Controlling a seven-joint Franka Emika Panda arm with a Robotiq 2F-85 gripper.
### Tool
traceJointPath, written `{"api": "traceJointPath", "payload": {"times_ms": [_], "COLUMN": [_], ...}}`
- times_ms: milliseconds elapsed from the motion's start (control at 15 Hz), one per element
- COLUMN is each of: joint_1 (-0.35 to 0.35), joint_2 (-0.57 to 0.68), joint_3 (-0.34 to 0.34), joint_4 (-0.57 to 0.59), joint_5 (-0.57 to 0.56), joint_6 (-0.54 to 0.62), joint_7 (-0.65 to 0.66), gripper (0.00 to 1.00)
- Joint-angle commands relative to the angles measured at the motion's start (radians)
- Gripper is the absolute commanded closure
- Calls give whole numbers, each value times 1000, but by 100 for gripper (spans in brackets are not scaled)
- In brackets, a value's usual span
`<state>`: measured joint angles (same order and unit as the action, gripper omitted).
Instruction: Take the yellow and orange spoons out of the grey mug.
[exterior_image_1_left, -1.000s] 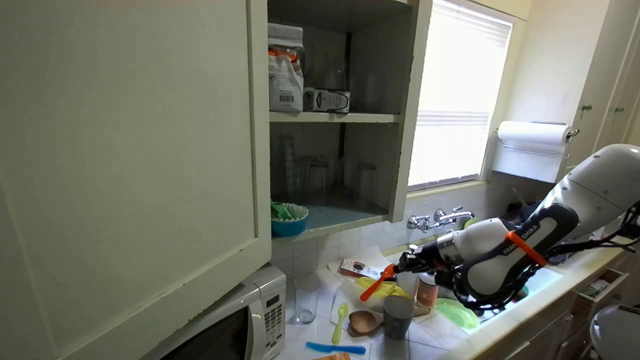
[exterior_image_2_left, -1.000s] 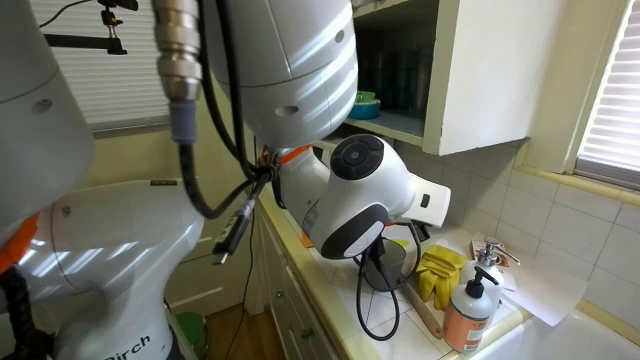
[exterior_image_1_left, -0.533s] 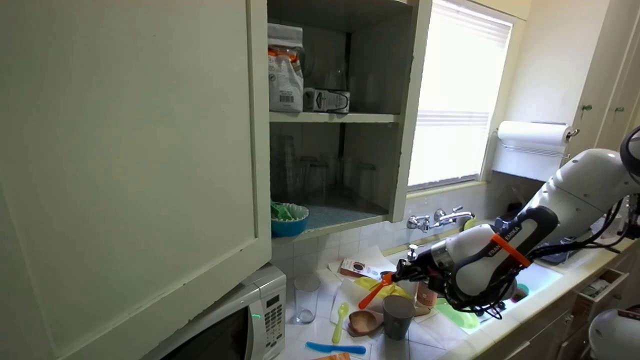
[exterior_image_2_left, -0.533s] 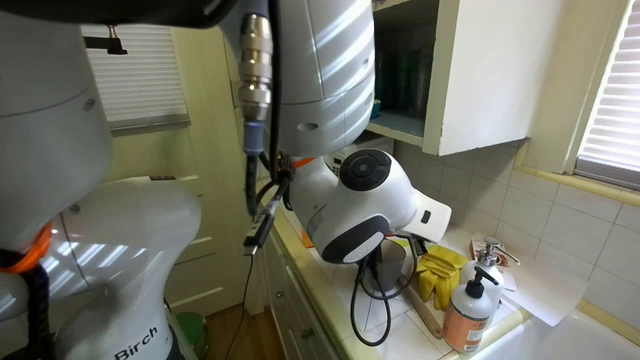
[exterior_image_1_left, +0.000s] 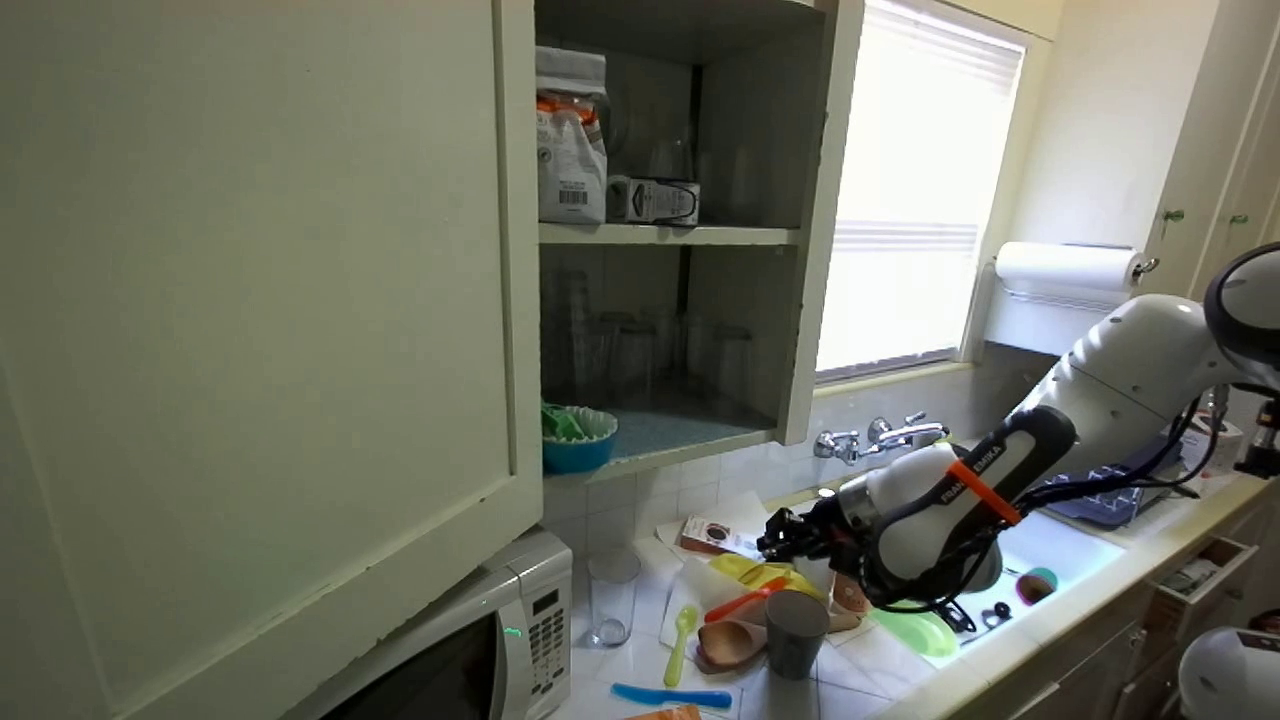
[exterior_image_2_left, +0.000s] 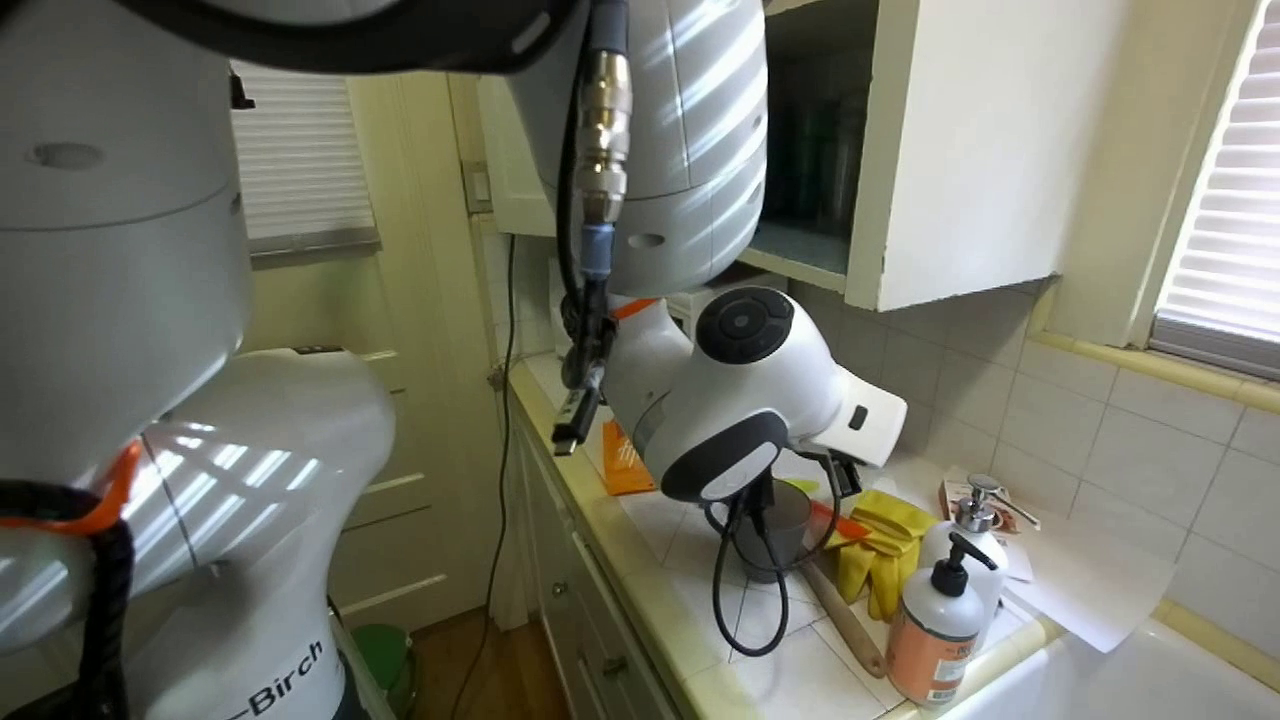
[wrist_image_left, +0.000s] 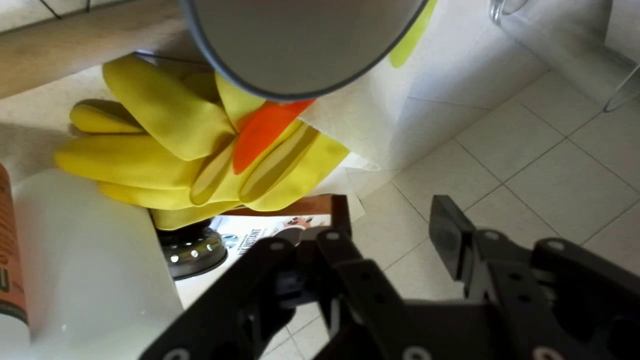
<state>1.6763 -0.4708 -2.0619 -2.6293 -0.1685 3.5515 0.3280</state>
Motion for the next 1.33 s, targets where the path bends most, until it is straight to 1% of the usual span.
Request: {"api": "traceJointPath", "payload": {"times_ms": [0,67,200,267,467,533,733,800,867,1000,1133,1200,1267], "joint_1": [-34,-51,-82,-100,-206,-233,-357,-382,-417,-451,-456,-625,-662], "joint_2": [6,18,97,154,263,308,393,421,448,481,461,420,373], "joint_3": [113,149,217,250,397,433,610,657,710,767,777,938,974], "joint_4": [-10,-20,-54,-71,-116,-127,-139,-113,-115,-112,-108,-112,-114], "joint_5": [150,164,195,215,230,185,170,174,179,184,164,110,81], "joint_6": [-48,-69,-126,-150,-177,-152,-125,-148,-147,-152,-186,-211,-238], "joint_7": [-129,-155,-195,-206,-228,-188,-205,-216,-229,-280,-366,-389,-429], "gripper": [20,14,1,0,0,0,0,0,0,0,0,0,0]}}
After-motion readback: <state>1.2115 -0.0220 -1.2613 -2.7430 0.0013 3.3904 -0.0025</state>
